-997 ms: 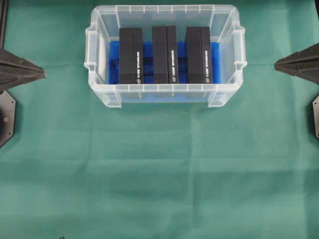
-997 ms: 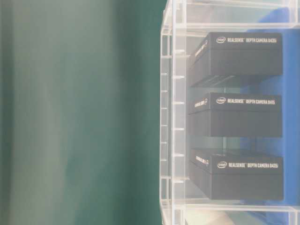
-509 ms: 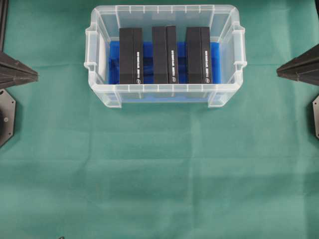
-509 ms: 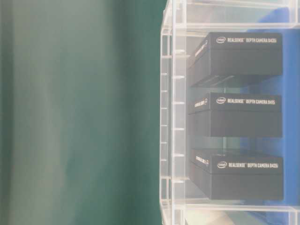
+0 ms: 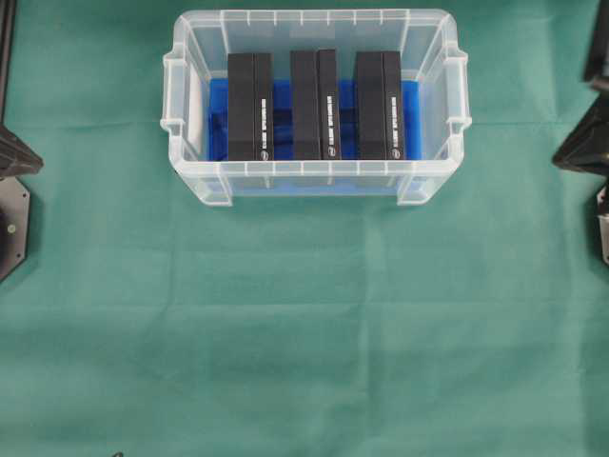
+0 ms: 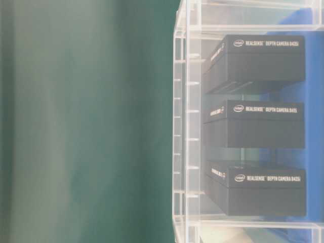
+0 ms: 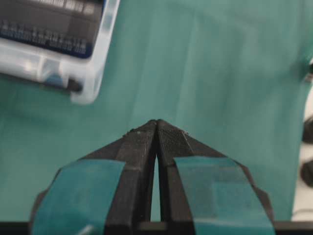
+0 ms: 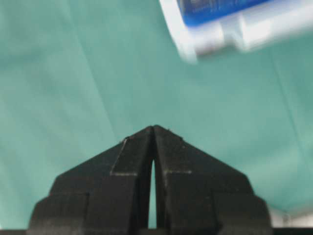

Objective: Take out the box from the case.

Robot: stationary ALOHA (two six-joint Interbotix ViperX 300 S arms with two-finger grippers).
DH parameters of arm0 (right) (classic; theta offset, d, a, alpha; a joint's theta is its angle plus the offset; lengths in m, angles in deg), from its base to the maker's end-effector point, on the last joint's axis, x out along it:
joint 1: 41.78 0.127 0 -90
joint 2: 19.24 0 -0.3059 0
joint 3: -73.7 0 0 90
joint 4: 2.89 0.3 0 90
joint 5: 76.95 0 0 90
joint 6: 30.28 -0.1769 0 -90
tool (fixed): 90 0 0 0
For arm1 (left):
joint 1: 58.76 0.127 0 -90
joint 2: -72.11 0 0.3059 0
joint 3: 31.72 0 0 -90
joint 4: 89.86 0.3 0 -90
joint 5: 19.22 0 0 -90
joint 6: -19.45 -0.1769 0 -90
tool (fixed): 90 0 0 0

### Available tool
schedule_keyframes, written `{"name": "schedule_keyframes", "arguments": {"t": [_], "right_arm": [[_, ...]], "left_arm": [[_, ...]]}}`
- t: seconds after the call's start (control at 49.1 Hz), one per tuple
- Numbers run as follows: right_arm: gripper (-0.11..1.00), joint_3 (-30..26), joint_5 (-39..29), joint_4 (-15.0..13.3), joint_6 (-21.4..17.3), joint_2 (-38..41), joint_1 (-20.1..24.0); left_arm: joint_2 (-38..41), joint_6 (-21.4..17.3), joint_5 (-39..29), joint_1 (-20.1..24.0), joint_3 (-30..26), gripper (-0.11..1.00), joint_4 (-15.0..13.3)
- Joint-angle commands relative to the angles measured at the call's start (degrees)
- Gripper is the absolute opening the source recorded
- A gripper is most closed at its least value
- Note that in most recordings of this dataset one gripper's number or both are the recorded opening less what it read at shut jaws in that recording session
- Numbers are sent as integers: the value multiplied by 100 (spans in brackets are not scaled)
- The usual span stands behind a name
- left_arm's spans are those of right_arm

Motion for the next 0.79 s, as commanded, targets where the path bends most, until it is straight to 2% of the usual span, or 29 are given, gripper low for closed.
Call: {"name": "schedule_keyframes", "arguments": {"t": [0.0,0.163,0.407,0.509,0.611,0.773], "right_arm": [[0,-193,-633,-9,-343,167,9],[0,-229,-896,-26,-923,281,9],[0,-229,-888,-62,-1063,299,9],[0,-237,-888,-53,-1283,299,9],[0,-237,-888,-70,-1705,308,9],[0,-229,-914,-176,-2681,334,-9]], "left_arm": [[132,123,-387,-26,-202,1,9],[264,439,-1055,-26,-211,1,35],[343,492,-1222,-26,-229,1,35],[343,615,-1230,-26,-229,1,35],[378,1116,-1292,9,-229,1,35],[413,2312,-1424,141,-237,2,105]]}}
